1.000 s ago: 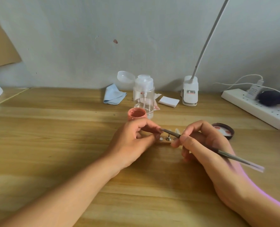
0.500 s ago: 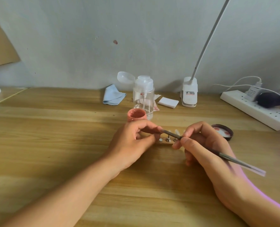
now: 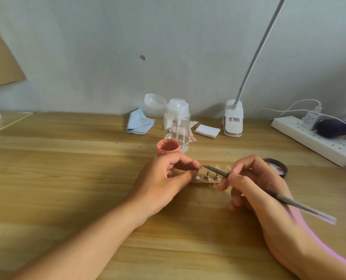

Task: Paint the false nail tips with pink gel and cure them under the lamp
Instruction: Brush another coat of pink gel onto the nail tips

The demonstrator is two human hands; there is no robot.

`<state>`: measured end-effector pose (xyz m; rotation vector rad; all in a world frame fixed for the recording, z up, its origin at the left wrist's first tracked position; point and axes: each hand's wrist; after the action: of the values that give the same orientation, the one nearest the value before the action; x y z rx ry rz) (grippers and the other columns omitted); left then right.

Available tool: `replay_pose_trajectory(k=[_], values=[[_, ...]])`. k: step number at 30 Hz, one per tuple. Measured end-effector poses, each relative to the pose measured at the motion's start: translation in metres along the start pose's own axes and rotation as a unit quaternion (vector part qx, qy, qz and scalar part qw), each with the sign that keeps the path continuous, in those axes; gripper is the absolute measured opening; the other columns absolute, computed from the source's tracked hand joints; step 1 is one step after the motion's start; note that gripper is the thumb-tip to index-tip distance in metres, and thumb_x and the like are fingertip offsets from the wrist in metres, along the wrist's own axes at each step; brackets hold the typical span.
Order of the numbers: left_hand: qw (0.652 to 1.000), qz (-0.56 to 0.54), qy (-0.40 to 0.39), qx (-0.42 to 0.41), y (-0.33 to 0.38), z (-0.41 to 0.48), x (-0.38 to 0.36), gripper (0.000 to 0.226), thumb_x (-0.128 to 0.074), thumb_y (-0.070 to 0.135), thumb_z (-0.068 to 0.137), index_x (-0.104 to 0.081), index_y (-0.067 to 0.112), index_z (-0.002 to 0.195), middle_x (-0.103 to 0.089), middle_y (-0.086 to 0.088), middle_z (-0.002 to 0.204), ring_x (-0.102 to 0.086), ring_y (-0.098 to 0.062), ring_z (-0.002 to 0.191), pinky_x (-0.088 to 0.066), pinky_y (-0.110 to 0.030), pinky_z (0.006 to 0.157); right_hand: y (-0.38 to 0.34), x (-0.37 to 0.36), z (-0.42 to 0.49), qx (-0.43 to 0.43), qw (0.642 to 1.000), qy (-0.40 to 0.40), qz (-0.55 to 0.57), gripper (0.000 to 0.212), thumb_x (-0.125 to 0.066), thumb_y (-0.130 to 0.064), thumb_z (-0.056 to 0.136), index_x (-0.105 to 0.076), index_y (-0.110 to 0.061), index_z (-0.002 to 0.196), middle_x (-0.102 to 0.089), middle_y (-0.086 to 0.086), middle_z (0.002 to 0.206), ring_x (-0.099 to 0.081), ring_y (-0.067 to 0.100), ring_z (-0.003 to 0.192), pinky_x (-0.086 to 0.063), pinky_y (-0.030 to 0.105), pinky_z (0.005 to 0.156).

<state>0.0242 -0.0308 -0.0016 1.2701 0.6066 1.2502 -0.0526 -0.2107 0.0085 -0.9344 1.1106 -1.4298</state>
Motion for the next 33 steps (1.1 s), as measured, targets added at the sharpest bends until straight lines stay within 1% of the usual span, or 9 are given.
replay_pose_trajectory(k=[2,4,13,16,19,21,25,28,33], values=[[1.000,-0.010,-0.001,0.008,0.0019,-0.0010,-0.0001,0.019,-0.073,0.010,0.087,-0.072,0.029,0.084,-0.074,0.019,0.089,-0.064,0.008,0.078,-0.044,-0.009,0.060,-0.0006,-0.0014,-0.0006,-0.003,1.000,-0.007,-0.003,0.023,-0.057,0.001,0.093,-0.057,-0.016,0.078,-0.072,0.015,0.077,-0.050,0.014,0.052,-0.051,0.028,0.052],[1.000,-0.015,-0.001,0.020,0.0028,-0.0021,0.0001,0.018,-0.073,0.012,0.088,-0.072,0.029,0.084,-0.075,0.017,0.088,-0.062,0.008,0.071,-0.040,-0.007,0.055,-0.0010,-0.0031,-0.0015,-0.005,1.000,-0.012,-0.009,0.025,-0.057,-0.001,0.093,-0.057,-0.019,0.077,-0.073,0.014,0.077,-0.052,0.011,0.053,-0.051,0.028,0.053],[0.999,-0.026,0.004,0.035,0.0039,-0.0022,-0.0004,0.016,-0.074,0.015,0.088,-0.073,0.030,0.083,-0.076,0.013,0.089,-0.058,0.000,0.065,-0.040,-0.012,0.051,-0.0020,-0.0039,-0.0027,0.001,1.000,-0.008,-0.011,0.013,-0.059,-0.003,0.092,-0.056,-0.012,0.083,-0.073,0.015,0.079,-0.057,0.008,0.057,-0.053,0.029,0.055],[0.999,-0.023,0.001,0.038,0.0051,-0.0026,-0.0001,0.018,-0.074,0.017,0.088,-0.073,0.035,0.084,-0.076,0.013,0.090,-0.061,-0.003,0.070,-0.040,-0.012,0.052,-0.0021,-0.0036,-0.0024,0.005,1.000,-0.012,-0.014,0.013,-0.059,-0.003,0.092,-0.056,-0.012,0.083,-0.073,0.015,0.079,-0.058,0.007,0.057,-0.053,0.028,0.055],[0.999,-0.022,0.001,0.037,0.0061,-0.0027,0.0000,0.023,-0.074,0.018,0.088,-0.072,0.040,0.083,-0.076,0.014,0.092,-0.063,-0.001,0.073,-0.040,-0.010,0.054,-0.0024,-0.0026,-0.0014,0.009,1.000,-0.005,-0.012,0.011,-0.059,-0.002,0.092,-0.056,-0.009,0.085,-0.074,0.014,0.079,-0.055,0.014,0.053,-0.054,0.027,0.053],[0.999,-0.017,0.002,0.038,0.0060,-0.0027,0.0000,0.022,-0.074,0.019,0.088,-0.072,0.040,0.084,-0.075,0.015,0.090,-0.063,-0.005,0.073,-0.041,-0.013,0.053,-0.0022,-0.0030,-0.0014,0.003,1.000,-0.011,-0.016,0.013,-0.060,-0.004,0.093,-0.057,-0.013,0.084,-0.074,0.014,0.081,-0.056,0.011,0.054,-0.053,0.027,0.054],[0.999,-0.026,0.001,0.033,0.0064,-0.0030,-0.0001,0.023,-0.073,0.015,0.088,-0.073,0.036,0.080,-0.075,0.015,0.089,-0.063,0.005,0.071,-0.040,-0.008,0.055,-0.0029,-0.0031,-0.0025,-0.002,1.000,-0.016,-0.014,0.012,-0.060,-0.007,0.092,-0.058,-0.015,0.083,-0.074,0.014,0.081,-0.057,0.008,0.055,-0.053,0.026,0.054],[0.999,-0.024,-0.002,0.031,0.0064,-0.0031,-0.0001,0.022,-0.074,0.015,0.088,-0.073,0.036,0.080,-0.075,0.015,0.088,-0.063,0.005,0.072,-0.039,-0.008,0.055,-0.0032,-0.0032,-0.0033,-0.002,1.000,-0.021,-0.022,0.015,-0.060,-0.008,0.092,-0.058,-0.018,0.081,-0.074,0.014,0.081,-0.057,0.006,0.056,-0.053,0.026,0.055],[0.999,-0.019,0.001,0.030,0.0041,-0.0024,0.0003,0.017,-0.074,0.018,0.088,-0.073,0.035,0.085,-0.074,0.016,0.090,-0.058,-0.008,0.070,-0.041,-0.014,0.053,-0.0026,-0.0043,-0.0036,0.004,1.000,-0.016,-0.024,0.020,-0.059,-0.006,0.093,-0.057,-0.020,0.079,-0.073,0.013,0.079,-0.058,0.003,0.058,-0.051,0.026,0.055]])
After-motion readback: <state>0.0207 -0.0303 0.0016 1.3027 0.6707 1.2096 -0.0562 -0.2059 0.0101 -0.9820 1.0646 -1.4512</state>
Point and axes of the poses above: each hand's wrist, its own z-axis towards the middle knuckle, its own x-axis out of the back of the hand, y = z × x
